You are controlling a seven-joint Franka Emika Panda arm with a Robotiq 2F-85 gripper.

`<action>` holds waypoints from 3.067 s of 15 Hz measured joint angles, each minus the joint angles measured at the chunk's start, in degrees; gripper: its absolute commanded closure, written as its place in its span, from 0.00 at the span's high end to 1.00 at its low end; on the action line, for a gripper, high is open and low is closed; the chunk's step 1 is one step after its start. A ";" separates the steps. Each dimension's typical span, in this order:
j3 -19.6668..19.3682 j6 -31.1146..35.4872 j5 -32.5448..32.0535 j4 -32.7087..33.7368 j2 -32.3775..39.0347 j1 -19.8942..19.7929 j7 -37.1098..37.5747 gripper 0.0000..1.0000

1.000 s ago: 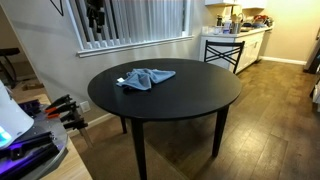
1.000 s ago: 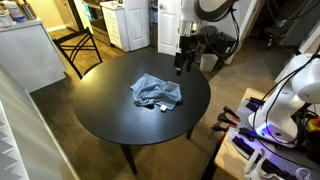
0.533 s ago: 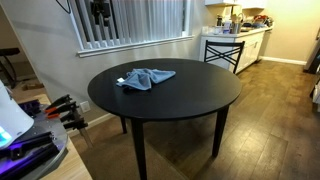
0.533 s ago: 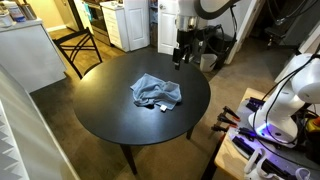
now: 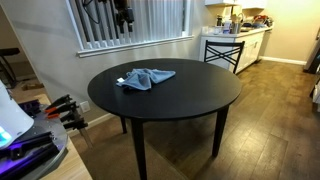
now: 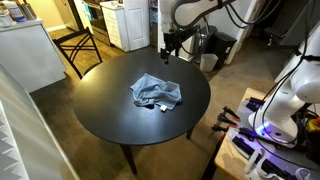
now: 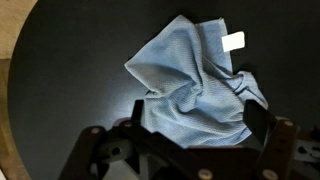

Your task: Use the towel to wipe the table.

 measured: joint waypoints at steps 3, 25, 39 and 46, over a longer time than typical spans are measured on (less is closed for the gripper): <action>-1.71 0.32 0.43 4.96 7.09 0.02 0.66 1.00; -5.30 9.56 10.26 13.56 28.20 -0.64 1.51 1.00; -7.27 -2.05 17.76 29.12 43.39 0.40 19.50 1.00; -5.64 -0.77 23.25 30.38 43.98 -0.74 19.54 1.00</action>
